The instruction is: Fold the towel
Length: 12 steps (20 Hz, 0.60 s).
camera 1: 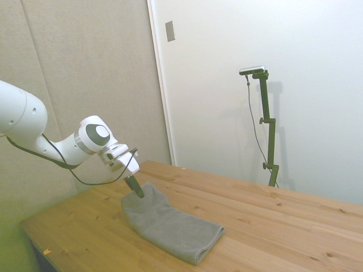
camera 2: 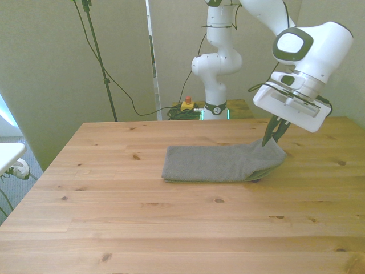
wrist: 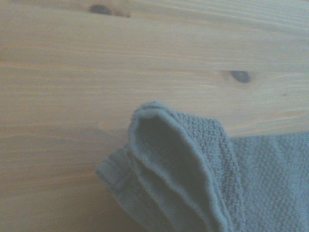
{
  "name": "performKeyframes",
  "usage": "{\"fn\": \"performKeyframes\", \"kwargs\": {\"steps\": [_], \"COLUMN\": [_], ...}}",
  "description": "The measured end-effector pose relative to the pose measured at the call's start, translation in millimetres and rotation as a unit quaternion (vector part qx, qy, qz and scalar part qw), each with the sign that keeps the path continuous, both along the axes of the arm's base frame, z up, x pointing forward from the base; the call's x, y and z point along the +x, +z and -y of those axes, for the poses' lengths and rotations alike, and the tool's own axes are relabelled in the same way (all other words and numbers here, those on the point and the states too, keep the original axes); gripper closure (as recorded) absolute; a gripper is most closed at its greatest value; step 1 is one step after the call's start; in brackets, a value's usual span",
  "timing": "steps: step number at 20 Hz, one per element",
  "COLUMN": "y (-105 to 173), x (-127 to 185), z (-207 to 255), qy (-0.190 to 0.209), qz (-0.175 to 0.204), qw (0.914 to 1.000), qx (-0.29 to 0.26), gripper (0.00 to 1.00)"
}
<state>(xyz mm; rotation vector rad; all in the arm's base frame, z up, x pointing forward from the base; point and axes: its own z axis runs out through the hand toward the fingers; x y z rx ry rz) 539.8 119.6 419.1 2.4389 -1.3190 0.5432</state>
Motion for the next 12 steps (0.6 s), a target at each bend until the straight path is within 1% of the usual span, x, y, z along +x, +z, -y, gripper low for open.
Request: {"fn": "performKeyframes", "kwargs": {"steps": [5, 9, 12], "y": [28, 55, 67], "x": [-1, -16, -28], "z": [60, 96, 126], "qy": [-0.018, -0.027, -0.037], "qz": [0.021, 0.041, 0.051], "qw": [0.999, 0.9975, 0.9957], "qx": [0.035, 0.052, 0.068], "gripper": [1.0, 1.0, 1.0]}}
